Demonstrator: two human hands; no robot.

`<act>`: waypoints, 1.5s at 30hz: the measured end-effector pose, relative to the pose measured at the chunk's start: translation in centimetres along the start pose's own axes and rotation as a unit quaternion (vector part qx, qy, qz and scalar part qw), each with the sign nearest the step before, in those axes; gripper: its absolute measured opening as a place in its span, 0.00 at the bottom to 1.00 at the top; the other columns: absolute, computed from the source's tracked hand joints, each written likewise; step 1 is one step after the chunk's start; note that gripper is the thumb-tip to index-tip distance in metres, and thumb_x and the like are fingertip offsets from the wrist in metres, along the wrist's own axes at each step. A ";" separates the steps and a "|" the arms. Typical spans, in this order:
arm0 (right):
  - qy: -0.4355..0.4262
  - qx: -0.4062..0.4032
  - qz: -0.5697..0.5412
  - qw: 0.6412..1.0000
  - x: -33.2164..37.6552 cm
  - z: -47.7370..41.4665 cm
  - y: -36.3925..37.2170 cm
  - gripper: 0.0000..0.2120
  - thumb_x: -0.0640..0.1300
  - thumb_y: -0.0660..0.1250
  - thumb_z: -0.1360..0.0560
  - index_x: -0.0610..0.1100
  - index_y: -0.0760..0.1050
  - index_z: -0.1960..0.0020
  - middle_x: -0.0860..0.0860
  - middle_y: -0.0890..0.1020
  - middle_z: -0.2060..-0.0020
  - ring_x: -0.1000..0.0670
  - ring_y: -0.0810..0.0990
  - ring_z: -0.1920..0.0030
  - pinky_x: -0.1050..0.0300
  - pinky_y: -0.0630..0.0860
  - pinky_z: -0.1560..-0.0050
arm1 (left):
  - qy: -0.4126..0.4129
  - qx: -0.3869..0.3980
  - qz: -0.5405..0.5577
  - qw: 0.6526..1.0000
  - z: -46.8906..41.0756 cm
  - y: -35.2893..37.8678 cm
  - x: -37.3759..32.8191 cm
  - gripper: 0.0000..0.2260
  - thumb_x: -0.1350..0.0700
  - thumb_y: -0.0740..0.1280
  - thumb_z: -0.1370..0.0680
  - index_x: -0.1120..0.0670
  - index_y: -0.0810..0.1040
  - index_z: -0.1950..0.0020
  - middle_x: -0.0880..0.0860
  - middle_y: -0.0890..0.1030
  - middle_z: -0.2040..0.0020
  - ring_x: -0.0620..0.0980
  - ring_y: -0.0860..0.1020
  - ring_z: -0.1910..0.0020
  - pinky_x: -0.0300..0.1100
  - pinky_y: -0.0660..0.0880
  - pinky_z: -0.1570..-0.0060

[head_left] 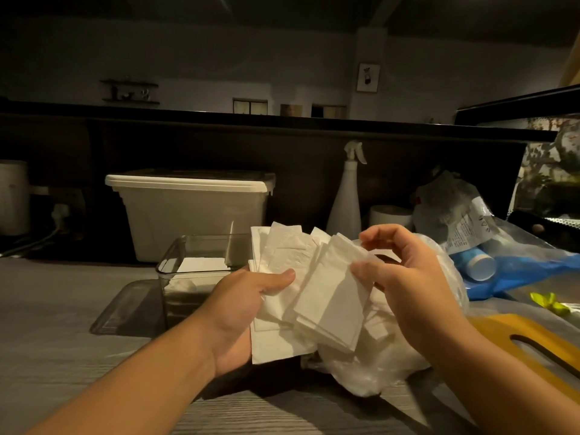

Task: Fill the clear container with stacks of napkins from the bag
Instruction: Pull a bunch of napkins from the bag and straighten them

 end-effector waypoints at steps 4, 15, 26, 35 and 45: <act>-0.032 0.045 -0.045 0.997 0.6 0.5 0.5 0.16 0.30 0.74 0.31 0.50 0.80 0.55 0.50 0.83 0.53 0.47 0.84 0.54 0.56 0.83 0.58 | 0.010 -0.018 -0.007 1.000 -0.2 -0.1 0.2 0.12 0.58 0.67 0.22 0.56 0.79 0.39 0.60 0.86 0.50 0.62 0.85 0.53 0.53 0.82 0.60; -0.070 0.024 -0.050 0.996 1.2 1.8 1.8 0.13 0.34 0.76 0.30 0.50 0.79 0.54 0.53 0.83 0.56 0.50 0.84 0.57 0.56 0.83 0.59 | -0.003 0.081 -0.002 0.997 -0.3 0.6 0.9 0.18 0.45 0.57 0.23 0.48 0.87 0.52 0.58 0.86 0.48 0.57 0.85 0.51 0.54 0.80 0.49; -0.096 -0.028 0.020 0.995 0.8 2.2 2.2 0.15 0.35 0.76 0.29 0.51 0.77 0.52 0.55 0.82 0.55 0.50 0.84 0.56 0.54 0.84 0.58 | 0.021 0.106 -0.053 0.993 0.2 1.2 0.9 0.15 0.59 0.70 0.30 0.55 0.83 0.43 0.59 0.85 0.48 0.58 0.84 0.49 0.53 0.81 0.51; -0.102 -0.018 0.065 0.993 0.5 2.0 2.2 0.12 0.40 0.75 0.27 0.53 0.77 0.50 0.57 0.82 0.56 0.56 0.82 0.54 0.62 0.81 0.53 | 0.014 0.061 -0.053 0.997 0.3 1.2 1.0 0.17 0.62 0.70 0.29 0.57 0.79 0.39 0.59 0.86 0.50 0.59 0.84 0.50 0.54 0.80 0.52; -0.101 -0.015 0.081 0.991 0.3 1.7 1.8 0.12 0.39 0.74 0.26 0.54 0.76 0.50 0.63 0.80 0.55 0.61 0.79 0.54 0.70 0.76 0.59 | -0.008 0.100 0.019 0.995 0.5 1.5 0.7 0.19 0.42 0.60 0.26 0.48 0.81 0.43 0.55 0.86 0.48 0.55 0.85 0.51 0.50 0.79 0.53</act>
Point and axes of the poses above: each hand's wrist, its own z-axis away from the middle knuckle, its own y-axis out of the palm, x = y × z, the point moved 2 cm from there along -z, towards the middle knuckle
